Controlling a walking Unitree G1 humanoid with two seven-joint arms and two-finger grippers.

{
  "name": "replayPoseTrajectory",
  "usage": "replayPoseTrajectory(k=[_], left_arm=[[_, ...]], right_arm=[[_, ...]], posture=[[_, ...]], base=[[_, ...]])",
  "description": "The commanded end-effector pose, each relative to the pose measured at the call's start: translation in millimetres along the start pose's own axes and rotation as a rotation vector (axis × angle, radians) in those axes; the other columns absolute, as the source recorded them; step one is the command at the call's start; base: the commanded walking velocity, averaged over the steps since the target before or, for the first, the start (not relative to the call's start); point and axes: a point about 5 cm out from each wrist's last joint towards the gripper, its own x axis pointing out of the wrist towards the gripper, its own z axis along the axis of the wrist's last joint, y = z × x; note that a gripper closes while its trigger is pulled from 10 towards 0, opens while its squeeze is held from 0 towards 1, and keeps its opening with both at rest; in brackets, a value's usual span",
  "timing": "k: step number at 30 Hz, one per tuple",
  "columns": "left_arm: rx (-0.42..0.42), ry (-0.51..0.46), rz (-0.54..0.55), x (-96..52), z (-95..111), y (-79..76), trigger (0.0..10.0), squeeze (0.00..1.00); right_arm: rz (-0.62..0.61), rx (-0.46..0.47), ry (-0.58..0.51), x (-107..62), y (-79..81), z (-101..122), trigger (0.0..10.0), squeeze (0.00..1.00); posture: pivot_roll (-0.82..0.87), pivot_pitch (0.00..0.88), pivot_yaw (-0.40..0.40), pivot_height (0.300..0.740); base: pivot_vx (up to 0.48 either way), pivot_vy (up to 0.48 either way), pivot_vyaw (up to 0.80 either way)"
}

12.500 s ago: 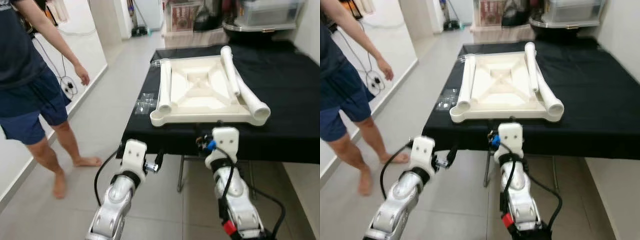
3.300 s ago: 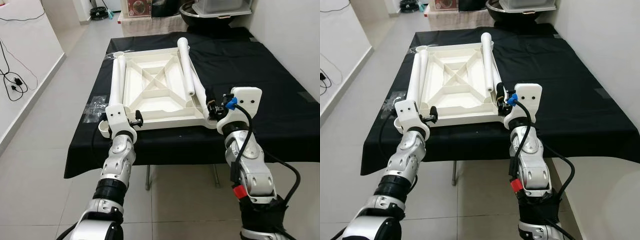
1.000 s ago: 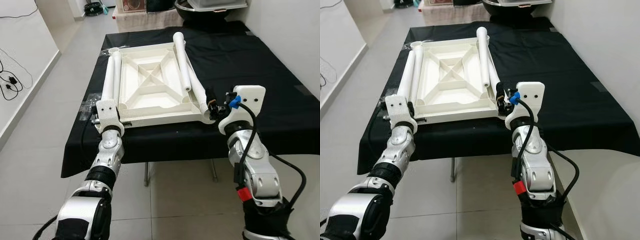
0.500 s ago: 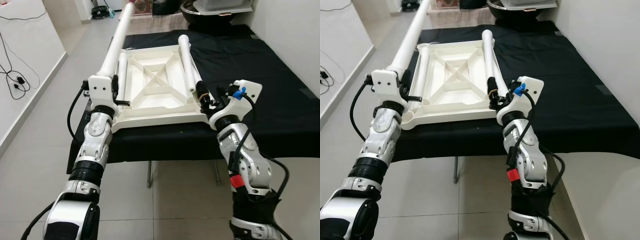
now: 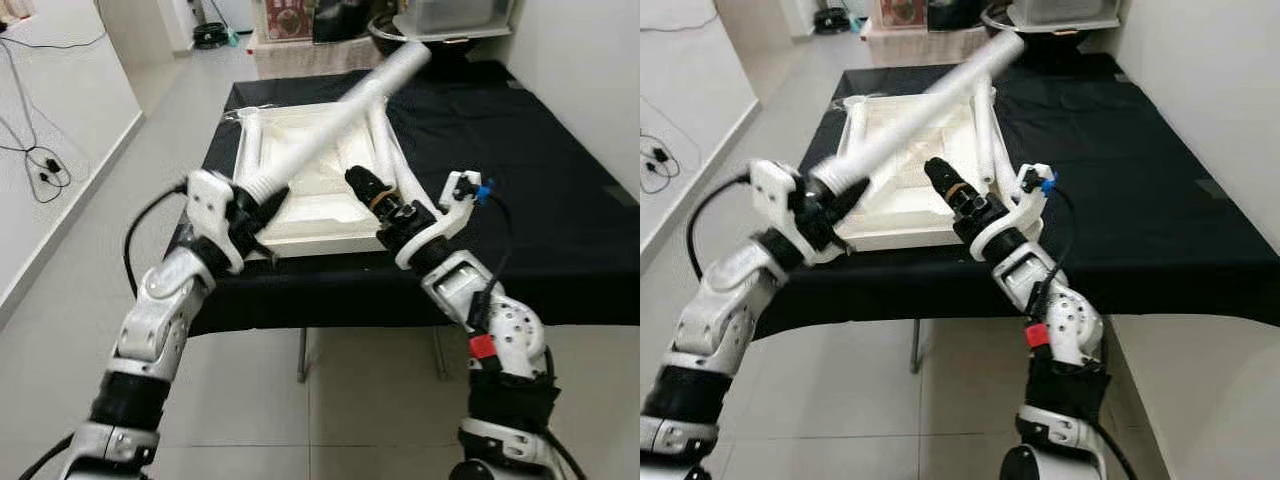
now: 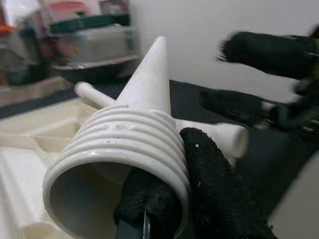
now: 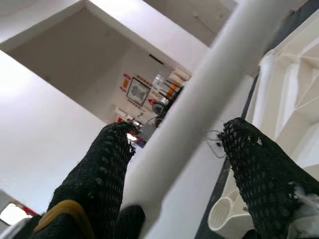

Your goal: Building children table

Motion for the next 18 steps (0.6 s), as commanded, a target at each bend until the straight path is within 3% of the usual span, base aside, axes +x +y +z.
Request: replayPoseTrajectory(k=[1, 2, 6, 13, 18], left_arm=[[-0.026, 0.001, -0.088, -3.1, 6.8, -10.2, 10.0, 0.0], [-0.026, 0.001, -0.088, -3.1, 6.8, -10.2, 10.0, 0.0], [-0.086, 0.064, -0.263, -12.7, 3.1, -32.6, 10.0, 0.0], [-0.124, 0.094, -0.344, -16.0, -0.7, -52.1, 10.0, 0.0], [-0.157, 0.134, -0.41, -25.1, -2.3, -65.7, 10.0, 0.0]], right_arm=[[0.017, 0.079, 0.01, 1.2, -5.0, -0.9, 10.0, 0.0], [0.017, 0.079, 0.01, 1.2, -5.0, -0.9, 10.0, 0.0], [0.01, 0.202, 0.039, 3.4, -13.7, -2.9, 10.0, 0.0], [0.01, 0.273, 0.099, 8.2, -17.9, -11.1, 10.0, 0.0], [0.097, 0.335, 0.126, 10.0, -10.0, -8.4, 10.0, 0.0]], posture=[[0.03, 0.024, 0.007, 0.74], [0.03, 0.024, 0.007, 0.74], [0.04, 0.024, 0.005, 0.74], [0.04, 0.028, 0.002, 0.74], [0.04, 0.034, -0.001, 0.74]], base=[[0.0, 0.0, 0.0], [0.0, 0.0, 0.0], [0.0, 0.0, 0.0], [0.0, 0.0, 0.0], [0.0, 0.0, 0.0]])
